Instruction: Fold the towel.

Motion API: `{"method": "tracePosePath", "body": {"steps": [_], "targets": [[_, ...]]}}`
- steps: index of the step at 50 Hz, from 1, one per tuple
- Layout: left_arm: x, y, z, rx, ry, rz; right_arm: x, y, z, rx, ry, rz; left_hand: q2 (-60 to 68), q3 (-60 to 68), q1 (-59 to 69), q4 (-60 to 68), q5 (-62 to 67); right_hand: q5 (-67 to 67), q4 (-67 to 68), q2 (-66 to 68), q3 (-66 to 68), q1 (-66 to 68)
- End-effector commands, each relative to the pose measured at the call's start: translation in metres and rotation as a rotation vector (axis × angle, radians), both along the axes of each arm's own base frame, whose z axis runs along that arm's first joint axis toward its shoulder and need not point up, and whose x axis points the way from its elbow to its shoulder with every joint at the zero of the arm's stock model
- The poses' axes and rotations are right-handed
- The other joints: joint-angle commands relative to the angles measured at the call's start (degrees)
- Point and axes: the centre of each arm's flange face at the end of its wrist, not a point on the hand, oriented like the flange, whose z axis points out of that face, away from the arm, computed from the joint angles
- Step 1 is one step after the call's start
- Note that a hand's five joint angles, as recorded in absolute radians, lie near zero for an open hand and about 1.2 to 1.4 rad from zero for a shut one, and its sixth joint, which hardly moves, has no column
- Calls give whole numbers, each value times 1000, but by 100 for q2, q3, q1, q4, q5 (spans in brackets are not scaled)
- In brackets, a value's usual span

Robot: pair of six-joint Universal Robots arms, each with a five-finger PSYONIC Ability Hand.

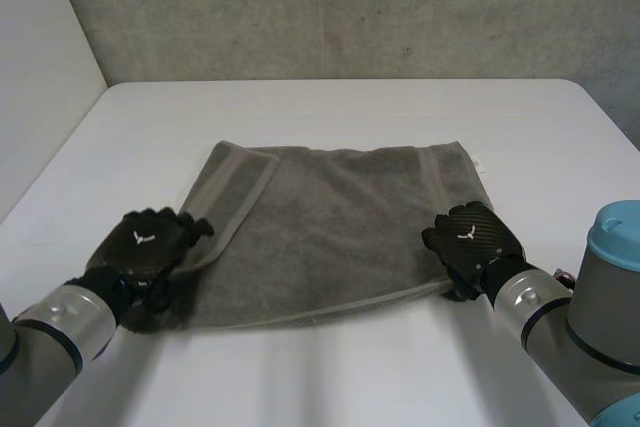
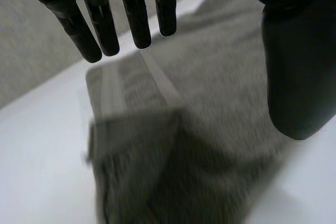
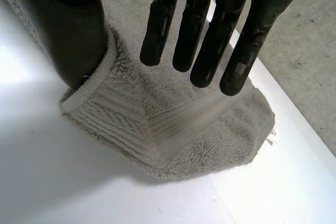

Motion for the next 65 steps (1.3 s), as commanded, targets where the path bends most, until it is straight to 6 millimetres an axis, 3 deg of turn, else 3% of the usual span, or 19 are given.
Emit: {"method": "tracePosePath", "body": {"steps": [1,8,27,39,49,60,63,65], "targets": [[4,6,-12,23,-85,27,-2,-3,0,-4,-4,-13,-244,-157,-134,-176,-1215,27,-107,-194,-97,-59],[4,15,-18,37,-117,4,-2,-3,-1,-1,-3,-12,630,717,740,698,-341,10,-123,-210,-114,-75],[-3,9,-46,110,-141,-17,0,0,-7,18,5,-1,664,752,775,732,-307,-7,-140,-227,-131,-92],[-9,5,-43,57,-154,0,1,0,-6,16,4,0,1287,1374,1397,1355,316,-7,-140,-227,-131,-92],[1,-18,-39,-51,-183,147,0,1,-8,20,6,0,1354,1441,1464,1422,383,-7,-140,-227,-131,-92],[7,-24,-38,-66,-187,193,0,1,-8,20,6,0,1337,1425,1448,1405,366,-24,-157,-244,-147,-109],[16,-36,-33,-96,-185,258,0,1,-8,20,7,1,1337,1425,1448,1405,366,-40,-174,-261,-164,-126],[32,-49,-30,-103,-193,357,0,1,-8,20,7,1,1337,1425,1448,1405,366,-40,-174,-261,-164,-126]]}}
